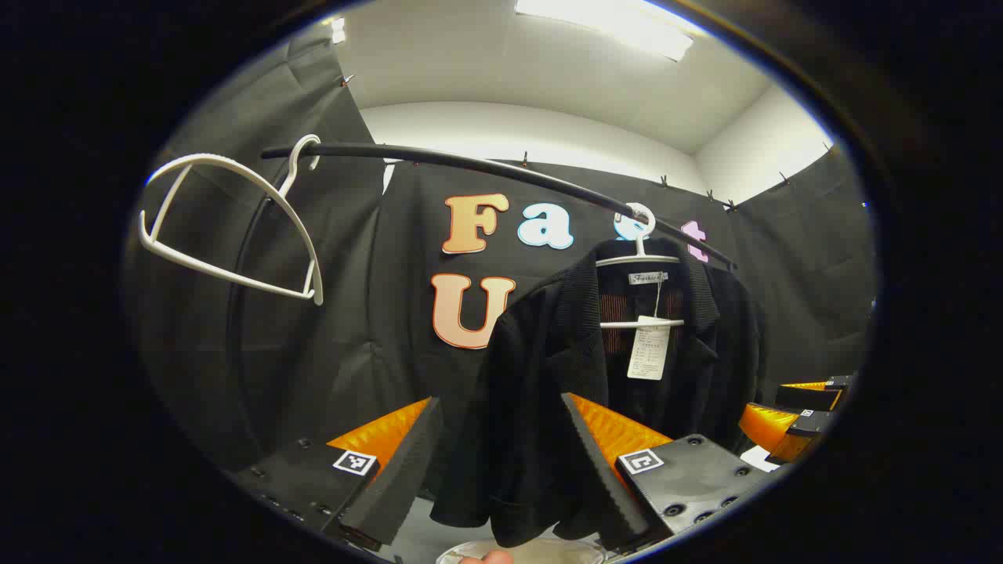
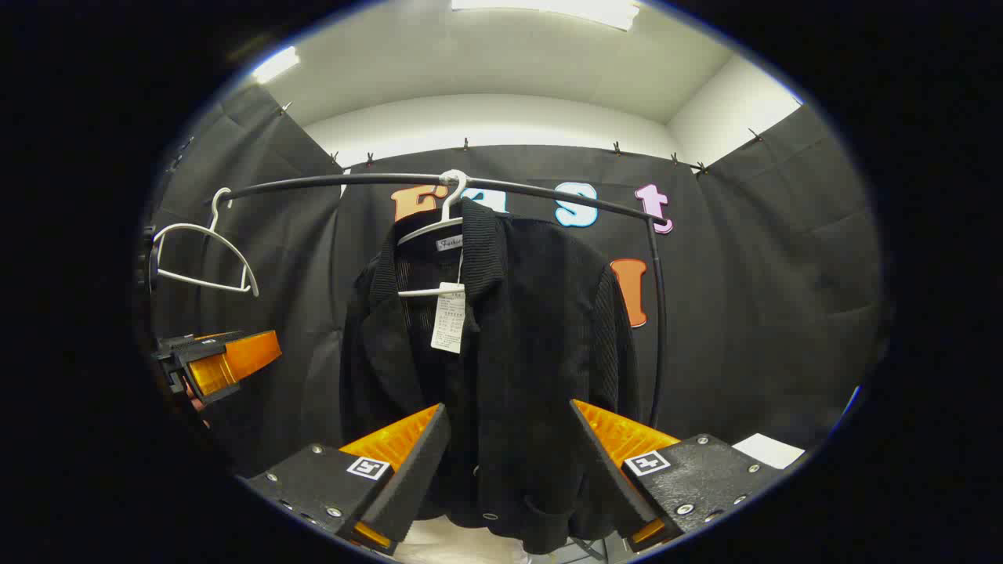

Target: Grasp the clothes on the hanger with both hands and then place them into the laundry hamper below.

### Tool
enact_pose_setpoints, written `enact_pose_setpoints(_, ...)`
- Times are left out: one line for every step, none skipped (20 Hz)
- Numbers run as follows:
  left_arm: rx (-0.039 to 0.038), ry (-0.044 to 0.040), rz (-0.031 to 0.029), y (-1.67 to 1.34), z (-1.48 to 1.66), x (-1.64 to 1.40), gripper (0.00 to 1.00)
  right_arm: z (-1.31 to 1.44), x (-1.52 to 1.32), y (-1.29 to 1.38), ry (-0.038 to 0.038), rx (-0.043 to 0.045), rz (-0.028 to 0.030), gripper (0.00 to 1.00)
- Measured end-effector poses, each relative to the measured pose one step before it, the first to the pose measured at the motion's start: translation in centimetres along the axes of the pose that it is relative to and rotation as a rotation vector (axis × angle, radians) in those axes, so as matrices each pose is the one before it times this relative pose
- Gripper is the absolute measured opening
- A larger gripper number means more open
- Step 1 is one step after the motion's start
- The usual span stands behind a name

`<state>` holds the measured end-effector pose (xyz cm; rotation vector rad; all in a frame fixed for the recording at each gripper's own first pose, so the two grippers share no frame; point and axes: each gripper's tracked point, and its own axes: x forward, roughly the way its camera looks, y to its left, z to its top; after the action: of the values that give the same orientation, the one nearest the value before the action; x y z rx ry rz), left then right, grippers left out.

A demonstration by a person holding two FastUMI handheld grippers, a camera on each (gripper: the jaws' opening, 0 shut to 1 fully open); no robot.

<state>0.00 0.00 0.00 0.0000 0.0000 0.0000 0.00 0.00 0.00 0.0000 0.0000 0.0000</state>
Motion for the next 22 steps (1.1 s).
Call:
enact_pose_setpoints(0.00169, -0.00112, 0.00138, 0.083, -0.009, 0.121, 0.95, -0.072, 0.041, -0.005, 0.00268, -0.00105, -0.00183, 0.99)
enact_pose_setpoints(0.00275, -0.00084, 0.00007, 0.026, 0.028, 0.017, 0.97, -0.100, 0.114, -0.030, 0.00259, 0.00007, -0.00045, 0.97)
enact_pose_setpoints(0.00011, 0.00144, -0.00078, 0.055, -0.010, 0.038, 0.97, 0.034, -0.049, 0.080, 0.00141, 0.00083, 0.00019, 0.95)
enact_pose_setpoints(-0.00154, 0.00198, -0.00043, 0.034, -0.083, -0.123, 0.96, -0.053, 0.004, 0.036, 0.00168, 0.00061, 0.00147, 0.93)
enact_pose_setpoints(-0.00243, 0.00139, 0.00064, 0.040, -0.063, -0.041, 0.93, -0.081, 0.006, 0.075, 0.00223, -0.00078, 0.00089, 0.93)
enact_pose_setpoints(-0.00231, 0.00112, 0.00188, 0.072, 0.011, -0.109, 0.96, -0.075, -0.035, 0.003, 0.00211, -0.00123, 0.00004, 0.93)
enact_pose_setpoints(-0.00217, 0.00053, 0.00180, 0.092, 0.035, -0.071, 0.96, -0.024, -0.101, 0.011, 0.00163, -0.00125, 0.00138, 0.93)
enact_pose_setpoints(-0.00175, 0.00047, 0.00257, 0.123, -0.026, -0.163, 0.97, -0.096, 0.009, 0.059, 0.00205, -0.00156, 0.00252, 0.99)
enact_pose_setpoints(-0.00209, 0.00090, 0.00293, 0.121, -0.079, -0.044, 0.93, -0.092, -0.017, 0.178, 0.00421, -0.00224, 0.00501, 0.93)
enact_pose_setpoints(-0.00201, 0.00183, 0.00052, 0.006, -0.083, -0.060, 0.97, -0.169, -0.022, 0.105, 0.00465, -0.00394, 0.00170, 0.93)
enact_pose_setpoints(0.00025, 0.00246, 0.00171, 0.051, 0.032, 0.025, 0.93, -0.033, -0.192, -0.112, 0.00005, -0.00387, -0.00110, 0.93)
enact_pose_setpoints(0.00070, 0.00015, 0.00251, 0.125, -0.024, -0.090, 0.96, 0.001, 0.012, 0.069, -0.00056, -0.00149, 0.00091, 0.93)
enact_pose_setpoints(0.00008, -0.00071, 0.00118, -0.025, -0.014, 0.003, 1.00, 0.008, -0.143, 0.096, -0.00006, 0.00158, 0.00199, 0.99)
enact_pose_setpoints(0.00017, -0.00139, 0.00223, 0.061, 0.024, 0.024, 0.98, 0.033, 0.052, 0.056, 0.00024, 0.00324, 0.00236, 0.93)
enact_pose_setpoints(0.00044, 0.00042, 0.00208, 0.053, 0.038, -0.169, 0.95, 0.081, -0.172, 0.074, -0.00131, 0.00232, 0.00107, 0.93)
enact_pose_setpoints(0.00000, 0.00004, 0.00138, 0.100, -0.004, -0.093, 0.93, 0.073, -0.088, -0.027, -0.00231, 0.00067, -0.00084, 0.93)
enact_pose_setpoints(-0.00056, 0.00004, 0.00062, 0.037, 0.054, -0.016, 0.93, 0.065, 0.034, 0.003, -0.00090, -0.00077, -0.00004, 0.93)
enact_pose_setpoints(-0.00030, 0.00046, 0.00034, -0.034, -0.057, -0.056, 0.93, -0.003, 0.016, -0.001, -0.00007, -0.00165, -0.00057, 0.93)
enact_pose_setpoints(-0.00027, -0.00044, 0.00047, 0.068, 0.013, -0.167, 0.93, -0.035, -0.201, -0.045, 0.00104, -0.00126, -0.00085, 0.93)
enact_pose_setpoints(0.00053, -0.00038, -0.00012, -0.013, 0.062, -0.179, 0.93, -0.051, -0.067, -0.013, 0.00153, -0.00021, -0.00068, 0.93)
enact_pose_setpoints(0.00070, 0.00043, 0.00035, 0.040, 0.036, -0.133, 0.93, 0.033, -0.080, -0.027, 0.00114, 0.00220, 0.00001, 0.93)
enact_pose_setpoints(0.00017, -0.00045, 0.00034, 0.047, 0.019, -0.095, 0.93, 0.085, -0.009, 0.066, -0.00157, 0.00383, 0.00229, 0.93)
